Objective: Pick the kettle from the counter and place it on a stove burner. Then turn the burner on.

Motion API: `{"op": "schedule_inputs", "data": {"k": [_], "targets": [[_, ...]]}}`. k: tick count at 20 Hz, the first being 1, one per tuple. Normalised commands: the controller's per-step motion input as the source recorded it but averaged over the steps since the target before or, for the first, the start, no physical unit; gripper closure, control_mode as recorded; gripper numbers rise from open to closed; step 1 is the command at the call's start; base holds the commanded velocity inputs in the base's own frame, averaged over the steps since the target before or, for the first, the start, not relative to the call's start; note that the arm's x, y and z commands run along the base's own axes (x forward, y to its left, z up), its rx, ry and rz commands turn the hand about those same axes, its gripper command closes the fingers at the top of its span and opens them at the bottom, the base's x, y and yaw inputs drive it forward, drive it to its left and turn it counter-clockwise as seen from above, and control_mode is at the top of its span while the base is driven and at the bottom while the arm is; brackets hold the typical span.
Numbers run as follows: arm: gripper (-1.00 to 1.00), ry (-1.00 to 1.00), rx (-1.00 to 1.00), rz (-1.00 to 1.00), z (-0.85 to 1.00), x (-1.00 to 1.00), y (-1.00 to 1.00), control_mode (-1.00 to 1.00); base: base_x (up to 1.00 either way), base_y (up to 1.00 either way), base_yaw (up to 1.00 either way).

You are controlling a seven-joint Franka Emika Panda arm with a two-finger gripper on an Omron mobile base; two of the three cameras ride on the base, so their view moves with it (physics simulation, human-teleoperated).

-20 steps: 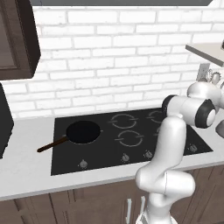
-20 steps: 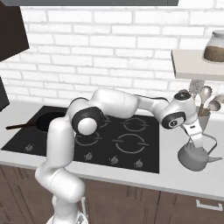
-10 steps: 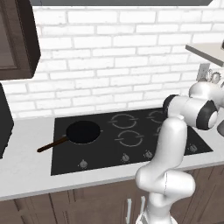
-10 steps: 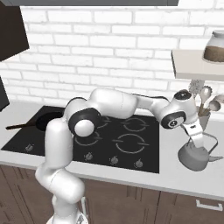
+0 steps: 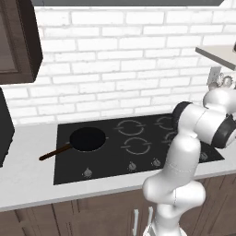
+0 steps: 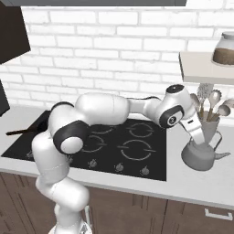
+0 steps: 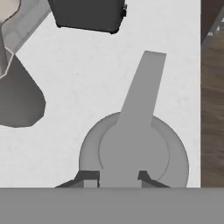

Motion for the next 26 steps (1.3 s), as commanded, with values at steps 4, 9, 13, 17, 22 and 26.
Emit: {"op": "schedule_inputs", "data": {"k": [4, 9, 13, 17, 22, 26], "targets": [[1.0, 0.0, -0.12, 0.0, 0.49, 0.0, 0.66, -1.0, 0.0, 0.0, 0.0], [1.0, 0.0, -0.1, 0.0, 0.4, 0.0, 0.76, -1.0, 0.0, 0.0, 0.0], [1.0, 0.0, -0.04, 0.0, 0.26, 0.0, 0.81, -1.0, 0.0, 0.0, 0.0], [1.0, 0.0, -0.02, 0.0, 0.07, 0.02, 0.88, -1.0, 0.0, 0.0, 0.0], [1.0, 0.0, -0.01, 0.0, 0.0, 0.16, 0.85, -1.0, 0.0, 0.0, 0.0], [1.0, 0.0, 0.0, 0.0, 0.0, 0.37, 0.65, -1.0, 0.0, 0.0, 0.0]]}}
